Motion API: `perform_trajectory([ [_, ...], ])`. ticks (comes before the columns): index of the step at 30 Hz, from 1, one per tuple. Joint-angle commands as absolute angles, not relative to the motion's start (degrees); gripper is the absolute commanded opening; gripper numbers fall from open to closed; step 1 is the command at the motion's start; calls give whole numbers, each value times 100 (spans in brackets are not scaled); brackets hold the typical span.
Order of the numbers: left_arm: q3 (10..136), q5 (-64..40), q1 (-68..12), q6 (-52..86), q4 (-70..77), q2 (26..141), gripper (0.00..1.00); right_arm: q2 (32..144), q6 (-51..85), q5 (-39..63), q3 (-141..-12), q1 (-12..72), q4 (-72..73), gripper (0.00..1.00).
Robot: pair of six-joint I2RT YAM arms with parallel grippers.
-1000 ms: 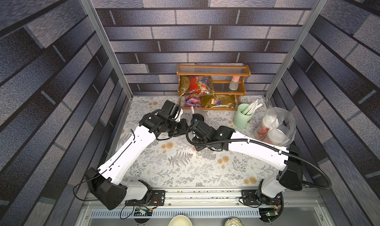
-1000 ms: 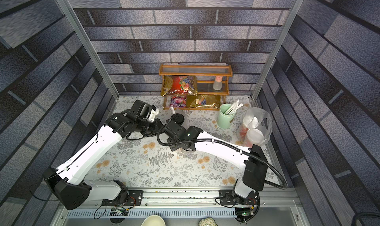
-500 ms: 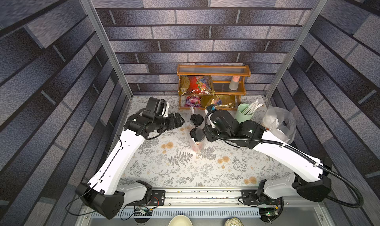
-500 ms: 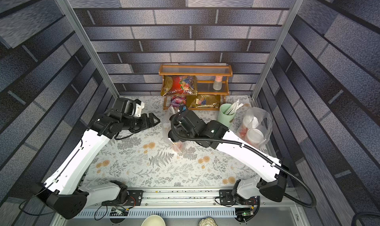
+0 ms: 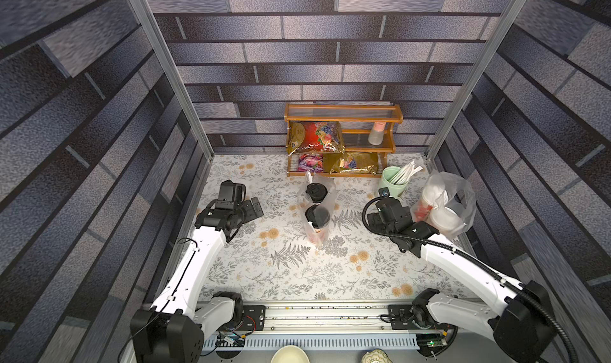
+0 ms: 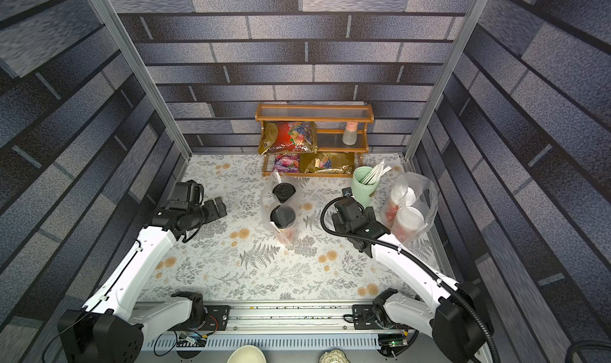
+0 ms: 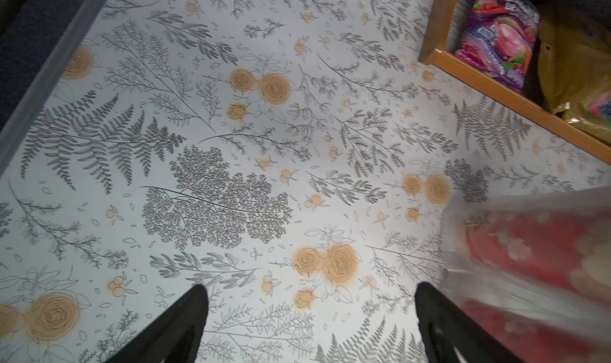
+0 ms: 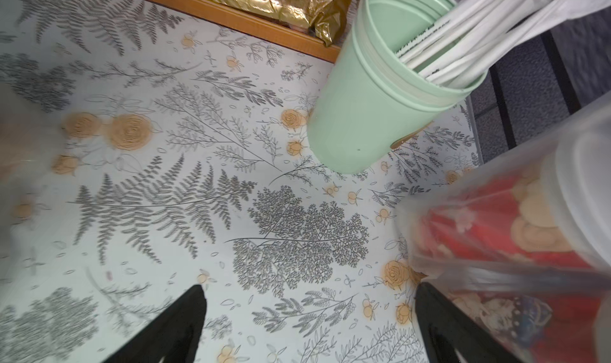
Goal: Pack milk tea into plastic carrier bags
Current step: Reset both arms
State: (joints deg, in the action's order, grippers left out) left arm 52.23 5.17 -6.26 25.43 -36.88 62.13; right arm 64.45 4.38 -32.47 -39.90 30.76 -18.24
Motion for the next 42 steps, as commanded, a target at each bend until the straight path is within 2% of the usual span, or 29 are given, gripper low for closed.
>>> perform_trajectory([
  [1, 4688, 1785, -596, 2096, -2469, 5948, 100, 6435, -649, -3185, -3197, 2592, 710, 100],
  [6, 3753, 2436, -621, 1576, -990, 5957, 100, 7269, -1056, -2464, -2523, 1846, 2494, 100],
  [11, 3261, 2633, -625, 1149, 332, 6530, 100, 7908, -1208, -1988, -2315, 1596, 3688, 100],
  [16, 2752, 2172, -544, 749, 1995, 7071, 100, 8275, -1081, -1040, -2345, 1232, 4267, 100],
  [21, 2220, 1429, -143, 631, 3725, 7645, 100, 8147, -759, -84, -2225, 711, 4297, 100],
  [25, 2309, 925, 98, 441, 3818, 7788, 100, 8165, -639, 410, -2184, 471, 4395, 100],
  [27, 2158, 493, 347, 441, 4329, 7937, 100, 8212, -535, 688, -2023, 305, 4753, 100],
  [31, 1948, -288, 726, 595, 5183, 8432, 100, 8952, -296, 727, -1580, 185, 6460, 100],
  [33, 1907, -573, 738, 504, 5451, 8634, 100, 8718, -428, 780, -1686, 178, 5830, 100],
  [36, 1989, -874, 738, 373, 5480, 8818, 100, 8779, -397, 776, -1693, 177, 5894, 100],
  [40, 2445, -193, 451, 279, 4522, 8807, 100, 8786, -387, 778, -1704, 182, 5907, 100],
  [42, 2319, 433, 188, 176, 4860, 8836, 100, 8827, -362, 771, -1684, 183, 6012, 100],
])
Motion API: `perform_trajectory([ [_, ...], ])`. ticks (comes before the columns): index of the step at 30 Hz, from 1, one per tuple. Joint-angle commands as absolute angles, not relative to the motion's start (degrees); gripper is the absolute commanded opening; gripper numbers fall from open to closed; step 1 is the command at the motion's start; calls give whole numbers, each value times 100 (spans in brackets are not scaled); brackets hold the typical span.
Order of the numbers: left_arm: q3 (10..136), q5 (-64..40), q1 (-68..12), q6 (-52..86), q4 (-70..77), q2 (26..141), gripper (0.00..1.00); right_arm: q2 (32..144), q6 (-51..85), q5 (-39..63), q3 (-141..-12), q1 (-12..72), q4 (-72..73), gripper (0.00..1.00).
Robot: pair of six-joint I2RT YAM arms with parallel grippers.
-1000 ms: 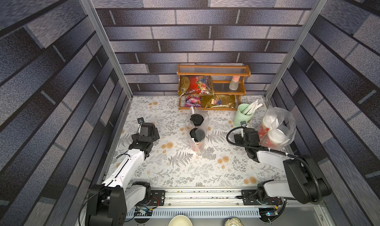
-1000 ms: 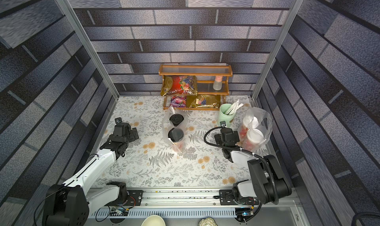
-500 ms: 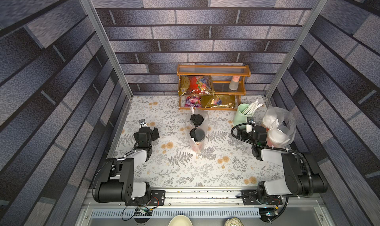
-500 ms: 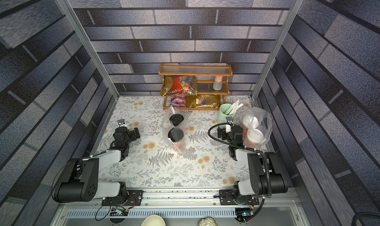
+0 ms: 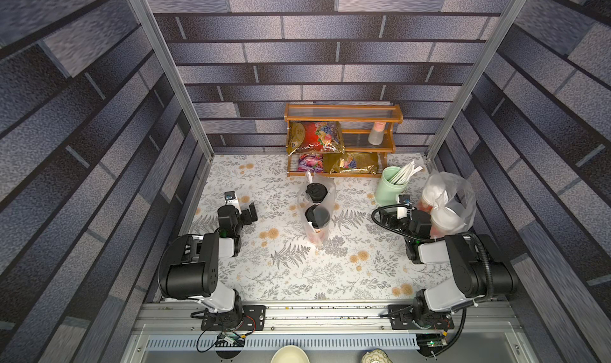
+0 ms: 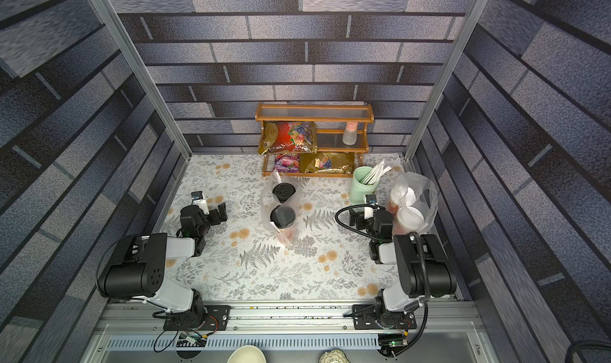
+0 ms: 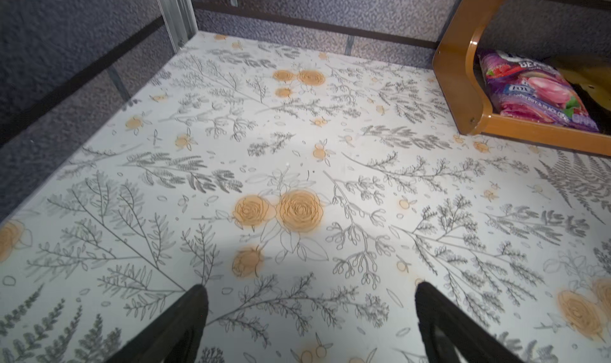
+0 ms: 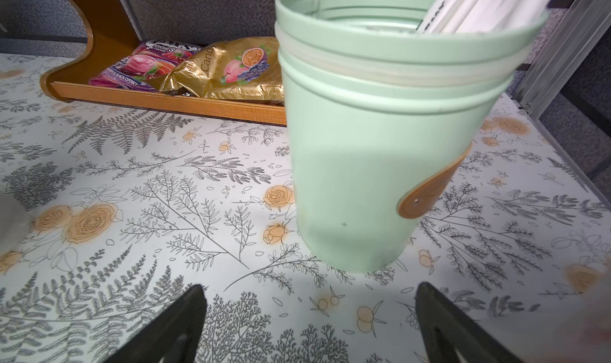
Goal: Pack milk tea into plastic carrier bags
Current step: Reset both arms
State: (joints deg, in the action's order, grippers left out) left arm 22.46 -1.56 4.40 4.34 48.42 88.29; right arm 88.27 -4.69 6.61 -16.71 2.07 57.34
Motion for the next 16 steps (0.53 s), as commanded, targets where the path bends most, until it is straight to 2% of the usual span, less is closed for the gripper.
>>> perform_trajectory([
  [1, 2325, 517, 159, 171, 4790, 8805, 100, 8819, -361, 773, -1687, 182, 6001, 100],
  [4, 2465, 187, 393, 343, 4538, 8828, 100, 8818, -363, 744, -1661, 181, 6052, 100],
  [16, 2393, 439, 242, 241, 4708, 8842, 100, 8815, -369, 739, -1661, 184, 6047, 100],
])
